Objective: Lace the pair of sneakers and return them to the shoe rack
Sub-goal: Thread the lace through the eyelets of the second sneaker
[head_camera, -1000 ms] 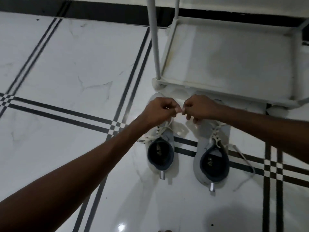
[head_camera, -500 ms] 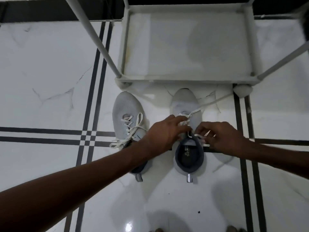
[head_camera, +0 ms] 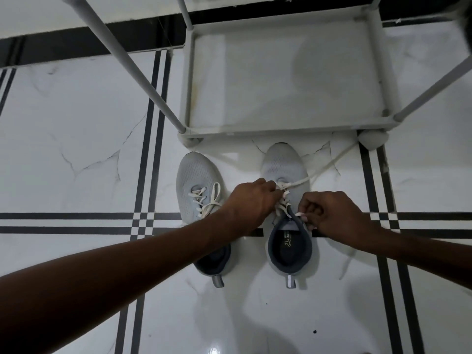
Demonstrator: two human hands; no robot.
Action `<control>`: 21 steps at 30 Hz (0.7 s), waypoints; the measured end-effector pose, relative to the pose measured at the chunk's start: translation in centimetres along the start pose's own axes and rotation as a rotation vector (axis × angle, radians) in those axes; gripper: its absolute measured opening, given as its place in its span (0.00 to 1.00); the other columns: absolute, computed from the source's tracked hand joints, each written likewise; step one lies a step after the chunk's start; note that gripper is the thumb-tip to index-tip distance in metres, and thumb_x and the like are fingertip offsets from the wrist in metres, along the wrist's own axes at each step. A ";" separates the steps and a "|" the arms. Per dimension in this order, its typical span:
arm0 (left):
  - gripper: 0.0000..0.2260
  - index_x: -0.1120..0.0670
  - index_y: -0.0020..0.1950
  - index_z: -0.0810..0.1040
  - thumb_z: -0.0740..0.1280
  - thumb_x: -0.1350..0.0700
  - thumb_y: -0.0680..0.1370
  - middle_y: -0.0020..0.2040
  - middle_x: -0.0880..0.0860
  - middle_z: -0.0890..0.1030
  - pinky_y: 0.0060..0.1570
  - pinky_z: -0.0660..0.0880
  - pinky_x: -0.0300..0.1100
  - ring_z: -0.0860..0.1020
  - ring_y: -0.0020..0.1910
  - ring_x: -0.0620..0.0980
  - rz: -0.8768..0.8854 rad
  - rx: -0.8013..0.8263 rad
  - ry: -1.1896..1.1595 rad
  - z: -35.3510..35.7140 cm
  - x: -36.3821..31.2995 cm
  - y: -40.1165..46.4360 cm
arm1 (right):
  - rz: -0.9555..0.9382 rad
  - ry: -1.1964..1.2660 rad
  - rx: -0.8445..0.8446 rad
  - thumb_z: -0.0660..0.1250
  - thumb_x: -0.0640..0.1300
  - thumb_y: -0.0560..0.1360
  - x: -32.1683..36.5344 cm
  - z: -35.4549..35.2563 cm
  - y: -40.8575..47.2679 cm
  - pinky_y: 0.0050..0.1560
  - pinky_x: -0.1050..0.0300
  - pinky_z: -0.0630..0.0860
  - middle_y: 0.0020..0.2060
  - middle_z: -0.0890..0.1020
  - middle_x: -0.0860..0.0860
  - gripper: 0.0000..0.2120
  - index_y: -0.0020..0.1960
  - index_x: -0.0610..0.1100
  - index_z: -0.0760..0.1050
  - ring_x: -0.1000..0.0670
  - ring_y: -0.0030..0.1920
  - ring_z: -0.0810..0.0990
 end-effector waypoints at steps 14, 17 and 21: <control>0.09 0.45 0.56 0.83 0.65 0.53 0.80 0.42 0.52 0.81 0.37 0.68 0.41 0.78 0.43 0.50 -0.078 0.117 -0.121 -1.5 1.7 -1.8 | -0.067 -0.125 0.041 0.69 0.33 0.70 -0.4 -0.4 0.3 0.34 0.63 0.75 0.29 0.80 0.56 0.11 0.35 0.47 0.74 0.57 0.32 0.79; 0.07 0.48 0.46 0.84 0.66 0.55 0.77 0.38 0.50 0.78 0.35 0.67 0.41 0.79 0.39 0.50 -0.133 0.144 -0.106 -0.8 3.6 -3.1 | -0.147 -0.259 0.041 0.68 0.29 0.66 -0.8 -1.7 0.9 0.31 0.59 0.73 0.27 0.73 0.57 0.18 0.32 0.50 0.68 0.58 0.30 0.73; 0.10 0.48 0.42 0.83 0.62 0.55 0.74 0.38 0.51 0.80 0.36 0.75 0.45 0.80 0.38 0.53 -0.192 0.154 -0.143 0.3 3.7 -4.3 | -0.169 -0.346 0.019 0.67 0.28 0.65 -1.1 -2.0 1.0 0.31 0.60 0.66 0.28 0.68 0.59 0.20 0.33 0.52 0.65 0.59 0.30 0.68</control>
Point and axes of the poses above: each hand's wrist, its own y-axis towards the middle knuckle, its own z-axis out of the palm, x = y × z, the point moved 3 cm from there along y, towards the middle knuckle
